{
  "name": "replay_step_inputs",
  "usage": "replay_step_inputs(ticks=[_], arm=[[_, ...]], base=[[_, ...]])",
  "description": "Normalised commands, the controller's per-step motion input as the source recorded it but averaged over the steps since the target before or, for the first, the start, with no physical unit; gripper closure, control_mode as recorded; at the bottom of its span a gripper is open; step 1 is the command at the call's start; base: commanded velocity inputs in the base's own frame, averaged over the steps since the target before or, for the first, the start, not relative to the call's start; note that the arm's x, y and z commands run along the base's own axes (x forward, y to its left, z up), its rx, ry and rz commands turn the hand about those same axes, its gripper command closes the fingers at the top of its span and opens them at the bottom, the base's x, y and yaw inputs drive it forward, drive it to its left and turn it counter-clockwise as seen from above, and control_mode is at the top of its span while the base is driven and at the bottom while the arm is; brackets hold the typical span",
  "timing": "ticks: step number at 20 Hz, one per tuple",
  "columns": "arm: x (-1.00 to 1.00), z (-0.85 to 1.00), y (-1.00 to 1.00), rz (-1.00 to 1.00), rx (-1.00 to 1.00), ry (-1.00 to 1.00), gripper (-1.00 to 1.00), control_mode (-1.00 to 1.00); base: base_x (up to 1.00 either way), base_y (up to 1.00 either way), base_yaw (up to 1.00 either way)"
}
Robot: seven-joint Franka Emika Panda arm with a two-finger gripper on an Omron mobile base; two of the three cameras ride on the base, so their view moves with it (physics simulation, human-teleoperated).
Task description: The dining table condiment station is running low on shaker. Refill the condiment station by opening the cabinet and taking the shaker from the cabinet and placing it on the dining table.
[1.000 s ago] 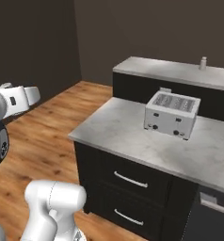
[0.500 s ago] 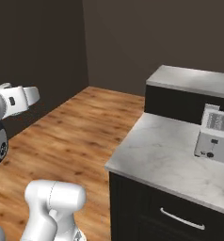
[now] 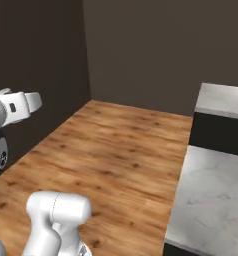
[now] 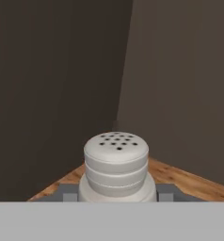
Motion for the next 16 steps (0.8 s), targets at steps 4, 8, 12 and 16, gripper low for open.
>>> replay_step_inputs(ticks=[4,8,12,16], arm=[[0.0,0.0,0.0,0.0,0.0,0.0,1.0,1.0],[0.0,0.0,0.0,0.0,0.0,0.0,1.0,1.0],[0.0,0.0,0.0,0.0,0.0,0.0,1.0,1.0],[0.0,0.0,0.0,0.0,0.0,0.0,1.0,1.0]], base=[[0.88,1.0,-0.49],[0.82,0.98,-0.58],[0.79,0.92,-0.63],[0.77,0.97,-0.61]])
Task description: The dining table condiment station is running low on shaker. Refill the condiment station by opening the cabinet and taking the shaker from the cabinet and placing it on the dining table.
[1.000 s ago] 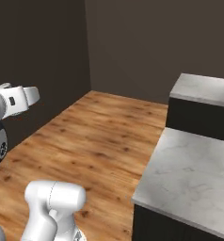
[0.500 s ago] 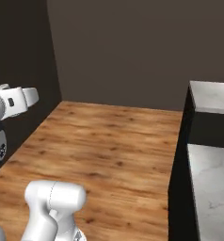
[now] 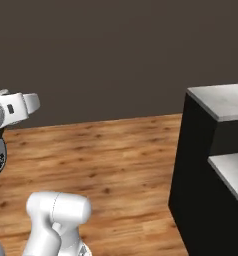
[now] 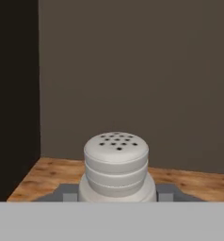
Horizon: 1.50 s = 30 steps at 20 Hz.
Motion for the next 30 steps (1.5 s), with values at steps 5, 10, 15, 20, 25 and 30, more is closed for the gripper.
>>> replay_step_inputs(ticks=[5,10,15,20,25,30], arm=[[0.0,0.0,0.0,0.0,0.0,0.0,1.0,1.0],[0.0,0.0,0.0,0.0,0.0,0.0,1.0,1.0],[0.0,0.0,0.0,0.0,0.0,0.0,1.0,1.0],[0.0,0.0,0.0,0.0,0.0,0.0,1.0,1.0],[0.0,0.0,0.0,0.0,0.0,0.0,1.0,1.0],[0.0,0.0,0.0,0.0,0.0,0.0,1.0,1.0]], base=[[0.82,1.0,-0.58],[0.91,1.0,-0.56],[0.92,1.0,-0.56],[0.93,1.0,-0.57],[0.91,0.99,-0.57],[0.91,0.93,-0.59]])
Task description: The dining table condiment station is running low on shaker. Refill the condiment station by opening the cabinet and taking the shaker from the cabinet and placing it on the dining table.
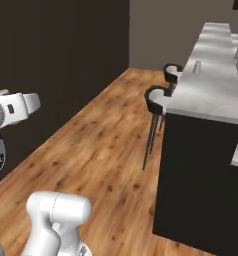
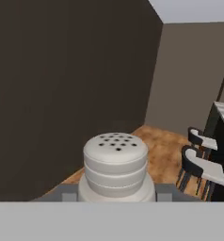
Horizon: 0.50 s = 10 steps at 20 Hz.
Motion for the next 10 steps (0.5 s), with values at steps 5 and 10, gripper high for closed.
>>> replay_step_inputs(ticks=[5,10], arm=[[0.0,0.0,0.0,0.0,0.0,0.0,1.0,1.0],[0.0,0.0,0.0,0.0,0.0,0.0,1.0,1.0]], base=[[0.9,0.81,-0.58],[0.97,0.85,-0.57]])
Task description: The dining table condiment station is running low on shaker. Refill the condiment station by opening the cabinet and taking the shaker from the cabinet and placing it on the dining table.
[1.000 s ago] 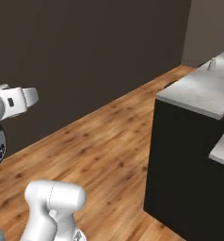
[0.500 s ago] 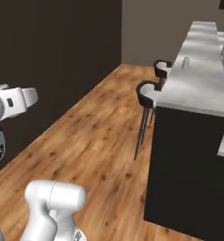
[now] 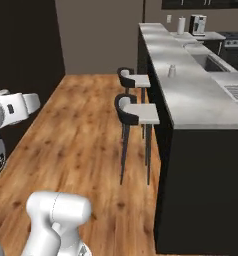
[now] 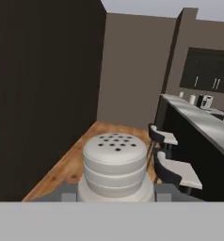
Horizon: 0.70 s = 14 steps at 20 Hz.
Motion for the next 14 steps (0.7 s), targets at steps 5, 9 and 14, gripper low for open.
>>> replay_step_inputs(ticks=[5,9,14], arm=[[0.0,0.0,0.0,0.0,0.0,0.0,1.0,1.0],[0.0,0.0,0.0,0.0,0.0,0.0,1.0,1.0],[0.0,0.0,0.0,0.0,0.0,0.0,1.0,1.0]], base=[[0.92,0.75,-0.56],[0.88,0.56,-0.51],[0.77,0.63,-0.56]])
